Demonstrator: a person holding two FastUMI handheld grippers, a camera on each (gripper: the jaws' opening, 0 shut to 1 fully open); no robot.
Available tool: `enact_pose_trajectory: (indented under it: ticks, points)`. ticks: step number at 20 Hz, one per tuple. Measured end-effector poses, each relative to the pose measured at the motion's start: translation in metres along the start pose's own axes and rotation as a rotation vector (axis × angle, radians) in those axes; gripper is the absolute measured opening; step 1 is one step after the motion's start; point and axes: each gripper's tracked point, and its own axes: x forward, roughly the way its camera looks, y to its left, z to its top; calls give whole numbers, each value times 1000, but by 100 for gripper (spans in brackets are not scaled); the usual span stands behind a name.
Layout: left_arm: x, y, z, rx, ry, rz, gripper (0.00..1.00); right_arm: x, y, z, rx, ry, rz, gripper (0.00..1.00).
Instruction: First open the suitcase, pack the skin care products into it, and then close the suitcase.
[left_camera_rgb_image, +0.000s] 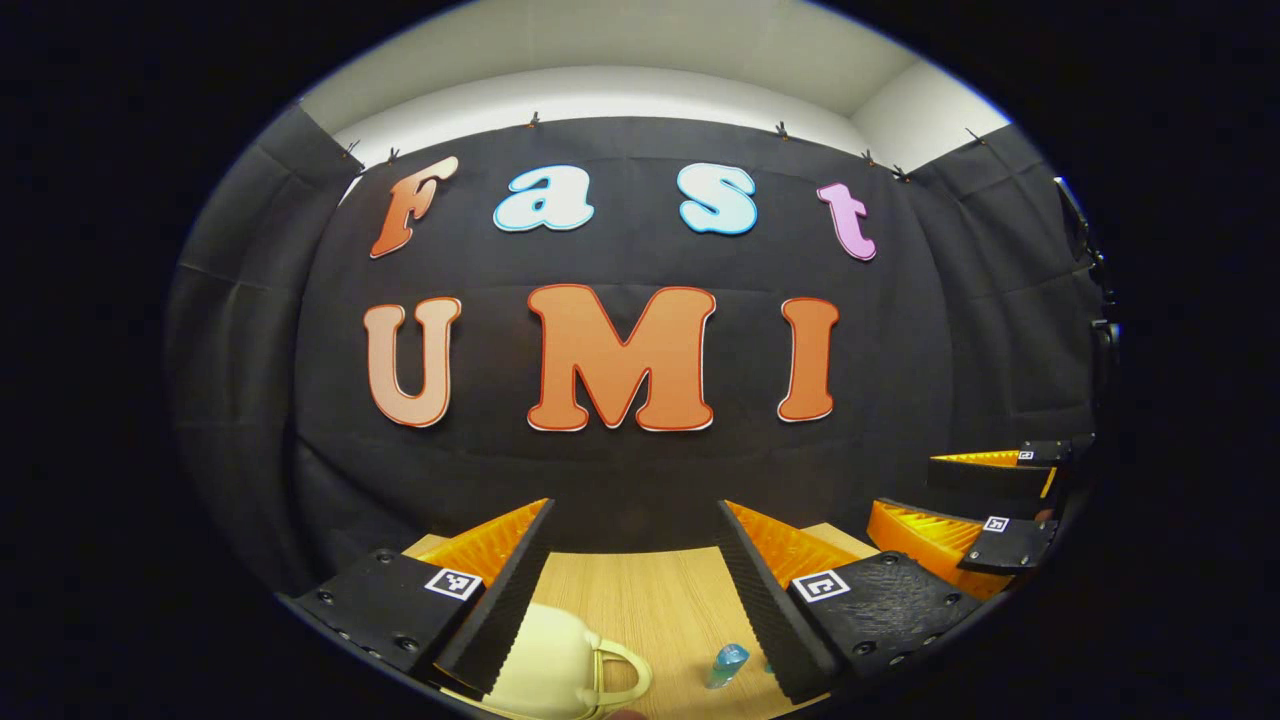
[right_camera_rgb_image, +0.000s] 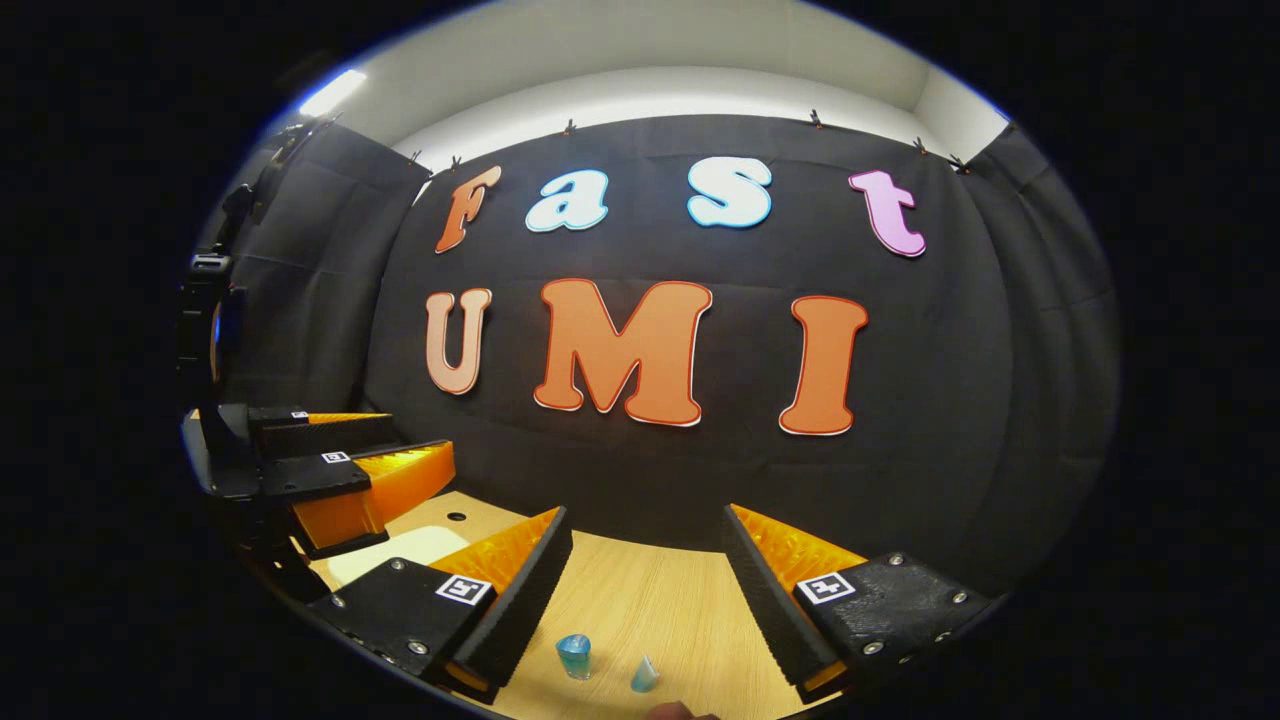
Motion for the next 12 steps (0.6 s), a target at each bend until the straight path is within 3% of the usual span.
enact_pose_trajectory:
  ticks: [4, 12]
  points:
    - [5, 6, -18, 12, 46, 30, 96, 2, -10, -7, 14, 8, -5, 95]
    - [10, 16, -63, 206, 134, 111, 99, 4, -46, -19, 8, 13, -24, 95]
